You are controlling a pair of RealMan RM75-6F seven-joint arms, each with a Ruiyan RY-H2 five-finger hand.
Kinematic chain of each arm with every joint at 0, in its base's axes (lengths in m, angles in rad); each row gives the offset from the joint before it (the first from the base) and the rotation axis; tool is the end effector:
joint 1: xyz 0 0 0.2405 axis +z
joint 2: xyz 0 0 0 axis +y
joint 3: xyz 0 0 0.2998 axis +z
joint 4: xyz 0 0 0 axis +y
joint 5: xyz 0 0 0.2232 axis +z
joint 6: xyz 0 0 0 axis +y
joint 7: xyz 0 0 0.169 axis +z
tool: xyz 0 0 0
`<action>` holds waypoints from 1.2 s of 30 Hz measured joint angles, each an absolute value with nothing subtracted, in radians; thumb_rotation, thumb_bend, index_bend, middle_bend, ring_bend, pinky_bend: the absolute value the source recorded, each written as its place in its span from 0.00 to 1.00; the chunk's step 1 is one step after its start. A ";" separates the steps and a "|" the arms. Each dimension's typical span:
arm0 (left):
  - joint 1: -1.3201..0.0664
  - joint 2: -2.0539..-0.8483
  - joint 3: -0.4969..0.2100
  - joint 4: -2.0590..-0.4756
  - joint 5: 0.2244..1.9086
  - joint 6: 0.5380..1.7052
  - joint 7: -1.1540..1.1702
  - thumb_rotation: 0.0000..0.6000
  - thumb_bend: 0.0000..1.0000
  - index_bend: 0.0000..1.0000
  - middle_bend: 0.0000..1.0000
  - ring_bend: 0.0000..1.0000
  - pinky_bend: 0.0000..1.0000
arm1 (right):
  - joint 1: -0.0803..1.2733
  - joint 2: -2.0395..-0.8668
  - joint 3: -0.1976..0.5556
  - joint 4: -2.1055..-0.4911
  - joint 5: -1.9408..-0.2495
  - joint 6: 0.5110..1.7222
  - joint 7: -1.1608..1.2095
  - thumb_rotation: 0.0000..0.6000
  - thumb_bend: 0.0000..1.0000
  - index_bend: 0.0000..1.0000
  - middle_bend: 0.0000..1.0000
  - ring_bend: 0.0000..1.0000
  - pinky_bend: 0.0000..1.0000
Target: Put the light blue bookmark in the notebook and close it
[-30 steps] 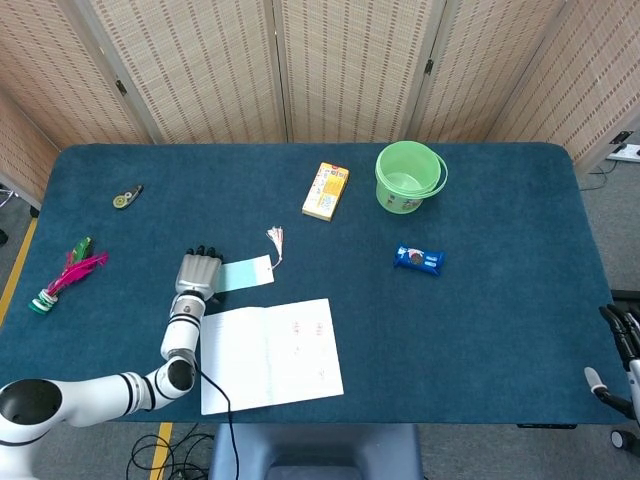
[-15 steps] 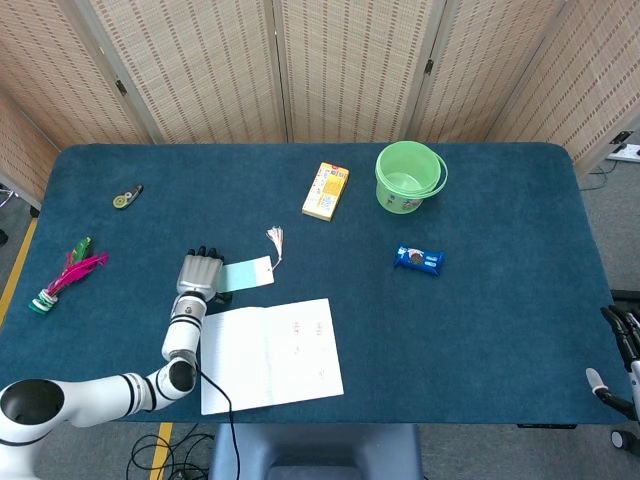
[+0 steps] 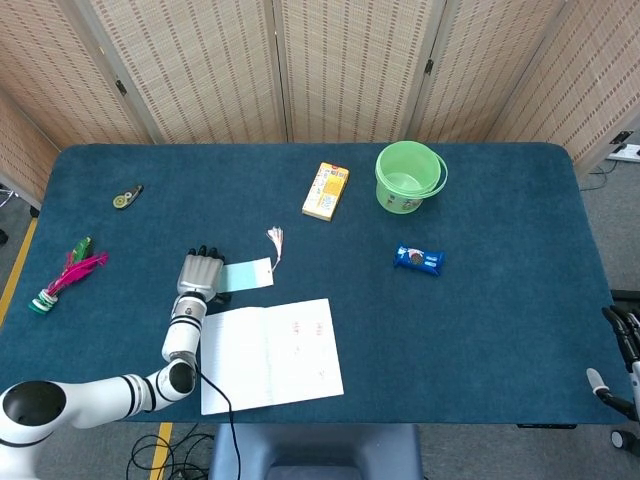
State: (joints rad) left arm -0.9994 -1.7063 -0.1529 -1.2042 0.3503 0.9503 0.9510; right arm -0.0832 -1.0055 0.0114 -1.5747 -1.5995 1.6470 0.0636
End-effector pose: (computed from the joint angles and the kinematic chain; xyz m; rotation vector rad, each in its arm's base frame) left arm -0.1975 0.4648 -0.0733 -1.7367 -0.8557 -0.3089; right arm -0.3730 -0.1403 0.2221 1.3470 -0.8111 0.8429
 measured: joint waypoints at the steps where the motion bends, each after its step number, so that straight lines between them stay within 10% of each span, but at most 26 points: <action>1: -0.998 -1.708 -0.153 -1.202 0.357 0.951 0.948 0.83 0.28 0.32 0.15 0.11 0.19 | -0.083 -1.006 0.011 -1.575 -1.600 1.647 0.064 1.00 0.26 0.07 0.11 0.05 0.07; 36: -0.904 -1.396 -0.120 -1.658 0.917 0.986 0.676 0.83 0.29 0.37 0.15 0.11 0.19 | -0.077 -1.001 0.013 -1.593 -1.626 1.659 0.049 1.00 0.26 0.07 0.11 0.05 0.07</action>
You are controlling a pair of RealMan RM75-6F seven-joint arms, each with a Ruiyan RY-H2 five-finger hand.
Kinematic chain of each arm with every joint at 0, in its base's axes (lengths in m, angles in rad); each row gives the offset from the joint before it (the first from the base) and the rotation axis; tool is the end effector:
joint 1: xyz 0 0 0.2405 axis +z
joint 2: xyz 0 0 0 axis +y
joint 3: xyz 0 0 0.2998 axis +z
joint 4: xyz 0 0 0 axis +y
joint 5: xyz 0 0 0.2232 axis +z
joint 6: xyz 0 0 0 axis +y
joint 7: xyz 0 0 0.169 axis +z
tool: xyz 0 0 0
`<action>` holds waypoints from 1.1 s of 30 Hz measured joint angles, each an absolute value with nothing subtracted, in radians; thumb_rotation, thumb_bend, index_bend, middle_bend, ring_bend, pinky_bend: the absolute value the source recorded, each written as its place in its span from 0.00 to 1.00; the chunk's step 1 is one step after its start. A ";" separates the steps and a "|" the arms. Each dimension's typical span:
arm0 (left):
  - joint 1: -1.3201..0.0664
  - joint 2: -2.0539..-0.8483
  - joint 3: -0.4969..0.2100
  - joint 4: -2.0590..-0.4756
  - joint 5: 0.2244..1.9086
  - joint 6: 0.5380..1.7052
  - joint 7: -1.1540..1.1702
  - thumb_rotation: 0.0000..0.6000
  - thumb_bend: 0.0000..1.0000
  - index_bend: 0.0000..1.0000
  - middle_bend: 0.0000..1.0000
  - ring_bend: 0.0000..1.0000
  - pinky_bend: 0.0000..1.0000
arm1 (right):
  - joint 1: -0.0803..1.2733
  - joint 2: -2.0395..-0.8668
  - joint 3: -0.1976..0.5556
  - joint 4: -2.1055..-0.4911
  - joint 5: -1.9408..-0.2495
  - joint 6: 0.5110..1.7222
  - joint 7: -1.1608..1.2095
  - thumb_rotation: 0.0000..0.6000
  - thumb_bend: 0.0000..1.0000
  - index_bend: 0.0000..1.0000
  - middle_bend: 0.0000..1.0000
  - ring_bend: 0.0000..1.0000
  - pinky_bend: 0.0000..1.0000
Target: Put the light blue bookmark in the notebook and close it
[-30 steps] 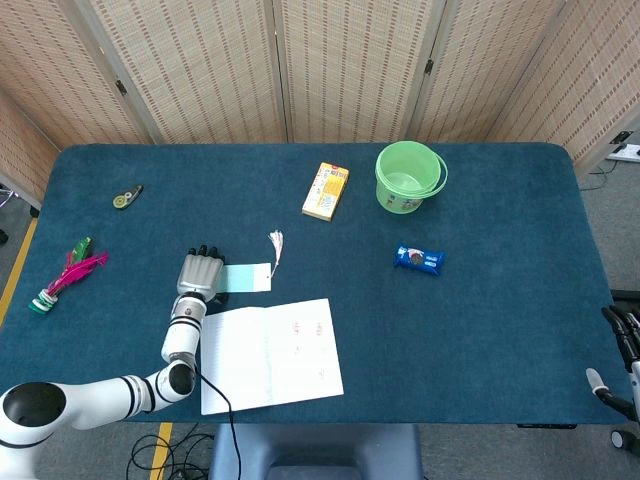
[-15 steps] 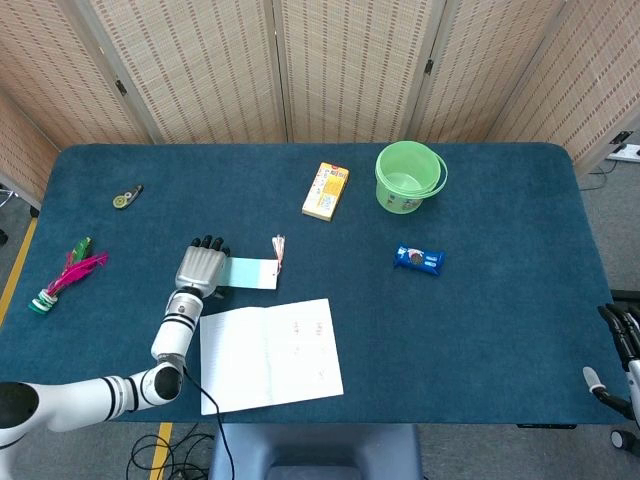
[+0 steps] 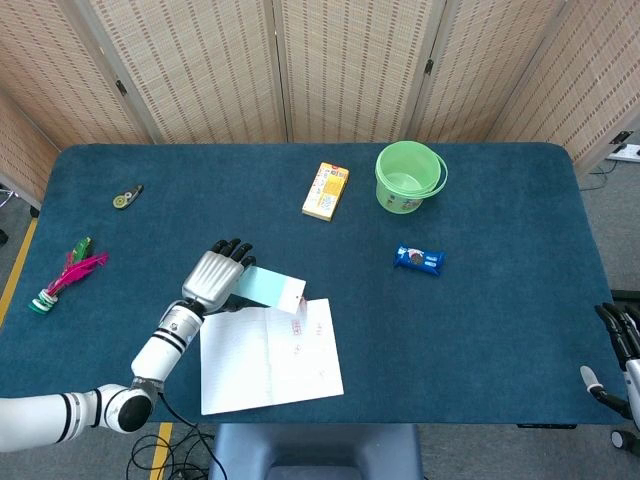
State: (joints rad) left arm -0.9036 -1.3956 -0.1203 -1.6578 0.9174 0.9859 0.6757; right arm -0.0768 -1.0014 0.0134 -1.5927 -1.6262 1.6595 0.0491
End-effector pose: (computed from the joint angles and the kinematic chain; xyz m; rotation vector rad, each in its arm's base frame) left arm -0.1333 0.4114 0.0005 -1.9840 -0.6464 -0.7302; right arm -0.3638 -0.1434 0.2214 1.3658 -0.7890 0.8707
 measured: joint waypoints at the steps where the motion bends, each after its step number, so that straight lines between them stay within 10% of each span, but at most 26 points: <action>1: -0.899 -1.384 -0.111 -1.681 0.956 0.989 0.667 0.84 0.29 0.37 0.15 0.11 0.19 | -0.077 -1.001 0.013 -1.593 -1.627 1.660 0.049 1.00 0.26 0.06 0.11 0.05 0.07; 33: -0.861 -1.349 0.103 -1.822 1.637 0.877 0.513 0.83 0.29 0.39 0.15 0.11 0.18 | -0.083 -1.001 0.010 -1.604 -1.620 1.658 0.032 1.00 0.26 0.06 0.11 0.05 0.07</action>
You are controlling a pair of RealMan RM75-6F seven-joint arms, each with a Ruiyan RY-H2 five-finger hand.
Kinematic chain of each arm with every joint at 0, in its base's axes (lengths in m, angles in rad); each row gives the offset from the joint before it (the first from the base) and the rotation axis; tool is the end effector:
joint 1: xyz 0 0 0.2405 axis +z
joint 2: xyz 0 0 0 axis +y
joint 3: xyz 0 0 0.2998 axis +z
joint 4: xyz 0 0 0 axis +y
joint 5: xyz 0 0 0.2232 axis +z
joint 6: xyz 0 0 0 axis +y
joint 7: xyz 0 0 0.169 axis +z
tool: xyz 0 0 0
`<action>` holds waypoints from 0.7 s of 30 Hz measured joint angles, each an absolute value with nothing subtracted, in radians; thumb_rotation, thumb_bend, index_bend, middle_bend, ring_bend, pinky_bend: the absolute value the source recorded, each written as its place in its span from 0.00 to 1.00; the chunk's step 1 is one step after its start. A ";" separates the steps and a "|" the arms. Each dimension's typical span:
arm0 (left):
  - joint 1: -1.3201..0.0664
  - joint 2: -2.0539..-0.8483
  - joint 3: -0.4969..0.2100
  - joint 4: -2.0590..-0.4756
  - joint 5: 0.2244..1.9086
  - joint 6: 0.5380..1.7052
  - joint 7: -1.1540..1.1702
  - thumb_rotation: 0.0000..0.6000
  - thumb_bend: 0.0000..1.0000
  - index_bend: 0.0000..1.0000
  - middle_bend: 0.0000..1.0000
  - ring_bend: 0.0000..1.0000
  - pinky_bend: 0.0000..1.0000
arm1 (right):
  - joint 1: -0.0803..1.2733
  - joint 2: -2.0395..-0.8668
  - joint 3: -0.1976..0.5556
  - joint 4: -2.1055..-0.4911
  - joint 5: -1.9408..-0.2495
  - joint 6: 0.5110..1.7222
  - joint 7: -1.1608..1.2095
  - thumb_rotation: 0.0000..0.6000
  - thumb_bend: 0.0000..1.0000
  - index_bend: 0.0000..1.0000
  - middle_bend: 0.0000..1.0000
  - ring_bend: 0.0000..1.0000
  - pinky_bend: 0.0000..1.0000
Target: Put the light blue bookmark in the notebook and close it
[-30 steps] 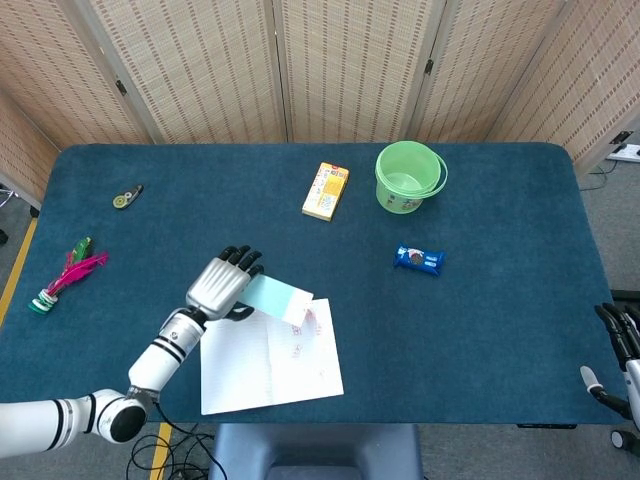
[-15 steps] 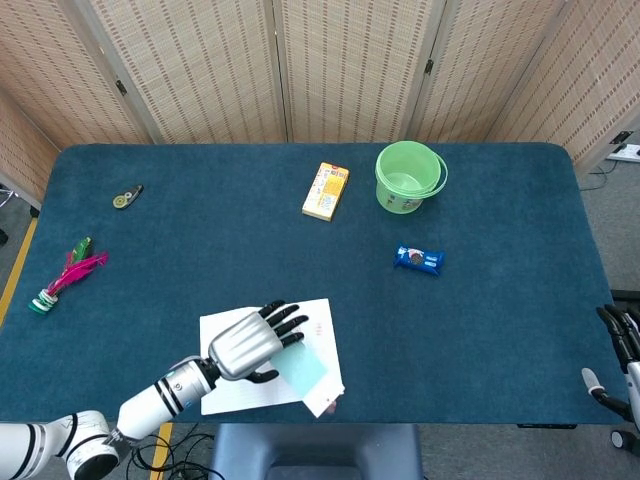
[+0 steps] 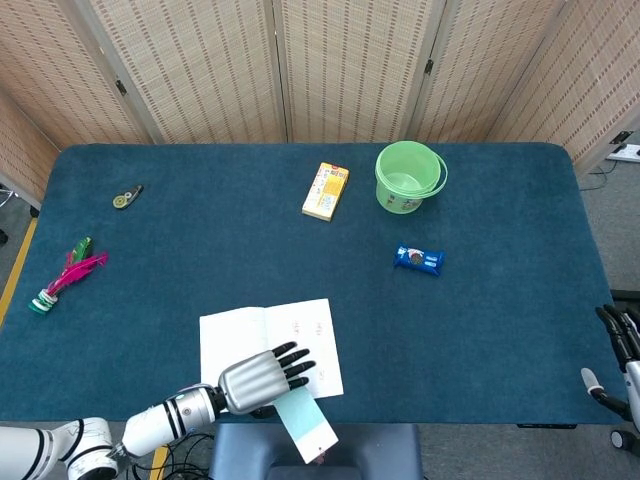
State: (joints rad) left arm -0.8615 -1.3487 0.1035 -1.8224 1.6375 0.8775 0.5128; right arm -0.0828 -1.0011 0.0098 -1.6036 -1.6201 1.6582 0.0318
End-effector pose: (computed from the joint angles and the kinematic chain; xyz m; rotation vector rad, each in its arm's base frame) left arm -0.1072 0.2725 -0.0357 -2.5793 -0.2199 -0.9071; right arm -0.3639 -0.1406 0.2202 1.3606 -0.7930 0.8543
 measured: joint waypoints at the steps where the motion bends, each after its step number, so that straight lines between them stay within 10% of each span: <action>1: -0.864 -1.358 0.101 -1.808 1.644 0.873 0.515 0.83 0.29 0.39 0.15 0.11 0.18 | -0.083 -1.001 0.010 -1.604 -1.620 1.659 0.032 1.00 0.26 0.06 0.11 0.05 0.07; 21: -0.924 -1.445 0.036 -1.598 1.641 0.785 0.484 0.85 0.31 0.39 0.15 0.09 0.17 | -0.088 -1.003 0.012 -1.599 -1.616 1.665 0.040 1.00 0.26 0.06 0.11 0.05 0.07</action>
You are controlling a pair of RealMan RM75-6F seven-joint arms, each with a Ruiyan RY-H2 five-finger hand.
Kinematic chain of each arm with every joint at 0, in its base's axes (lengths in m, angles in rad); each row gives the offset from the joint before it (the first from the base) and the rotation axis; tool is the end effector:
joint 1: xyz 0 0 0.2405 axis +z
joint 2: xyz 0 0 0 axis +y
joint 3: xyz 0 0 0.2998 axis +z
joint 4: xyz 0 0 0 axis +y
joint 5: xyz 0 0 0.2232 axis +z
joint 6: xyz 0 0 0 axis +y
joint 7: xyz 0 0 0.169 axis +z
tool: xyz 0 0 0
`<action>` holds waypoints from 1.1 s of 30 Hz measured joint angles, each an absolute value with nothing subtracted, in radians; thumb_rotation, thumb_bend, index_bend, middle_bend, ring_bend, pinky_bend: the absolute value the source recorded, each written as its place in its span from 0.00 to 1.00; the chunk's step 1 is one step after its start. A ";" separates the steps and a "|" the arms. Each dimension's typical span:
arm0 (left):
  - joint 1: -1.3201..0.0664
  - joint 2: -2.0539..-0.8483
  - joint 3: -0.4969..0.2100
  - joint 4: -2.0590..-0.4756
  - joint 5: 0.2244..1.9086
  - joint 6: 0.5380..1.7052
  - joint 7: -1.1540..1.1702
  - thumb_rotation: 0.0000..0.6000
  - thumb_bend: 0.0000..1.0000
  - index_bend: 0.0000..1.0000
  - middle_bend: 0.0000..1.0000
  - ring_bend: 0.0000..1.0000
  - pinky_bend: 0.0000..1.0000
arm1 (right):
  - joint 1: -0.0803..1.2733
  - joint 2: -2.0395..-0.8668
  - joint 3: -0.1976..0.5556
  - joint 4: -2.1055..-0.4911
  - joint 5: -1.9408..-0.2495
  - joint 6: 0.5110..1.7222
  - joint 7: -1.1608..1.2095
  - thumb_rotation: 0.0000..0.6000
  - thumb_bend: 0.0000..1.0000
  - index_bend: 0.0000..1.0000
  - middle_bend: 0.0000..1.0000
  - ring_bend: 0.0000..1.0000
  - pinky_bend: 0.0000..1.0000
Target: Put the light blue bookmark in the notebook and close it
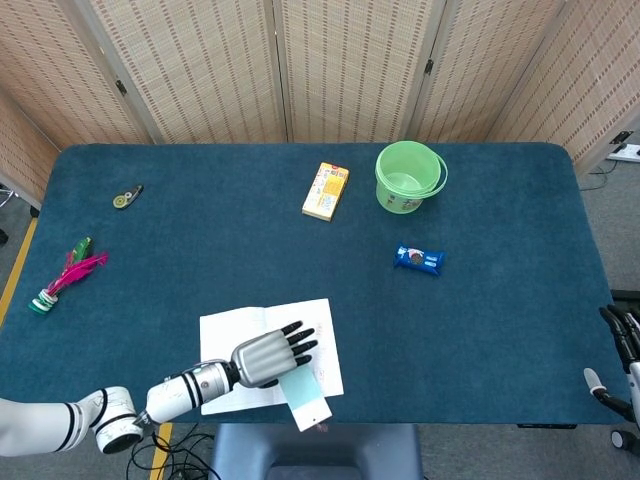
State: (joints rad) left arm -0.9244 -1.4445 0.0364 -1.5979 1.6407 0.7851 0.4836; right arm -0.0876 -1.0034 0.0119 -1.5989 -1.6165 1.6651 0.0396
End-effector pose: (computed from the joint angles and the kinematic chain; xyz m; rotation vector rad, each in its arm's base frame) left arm -0.1098 0.3225 -0.0677 -2.5714 -0.0721 -0.8002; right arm -0.3652 -0.1391 0.2215 1.3494 -0.7937 0.8585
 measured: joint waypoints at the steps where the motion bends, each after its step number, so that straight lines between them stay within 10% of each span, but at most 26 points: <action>1: -0.928 -1.448 0.033 -1.587 1.640 0.782 0.484 0.86 0.31 0.39 0.15 0.09 0.17 | -0.088 -1.004 0.012 -1.599 -1.617 1.666 0.039 1.00 0.26 0.06 0.11 0.05 0.07; 33: -0.949 -1.492 0.011 -1.486 1.579 0.750 0.596 0.89 0.31 0.35 0.13 0.06 0.16 | -0.103 -1.005 0.011 -1.597 -1.614 1.682 0.042 1.00 0.25 0.06 0.11 0.05 0.07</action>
State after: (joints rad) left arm -0.9490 -1.4918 0.0115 -1.4861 1.5793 0.7498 0.5965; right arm -0.1025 -1.0054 0.0112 -1.5974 -1.6145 1.6821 0.0422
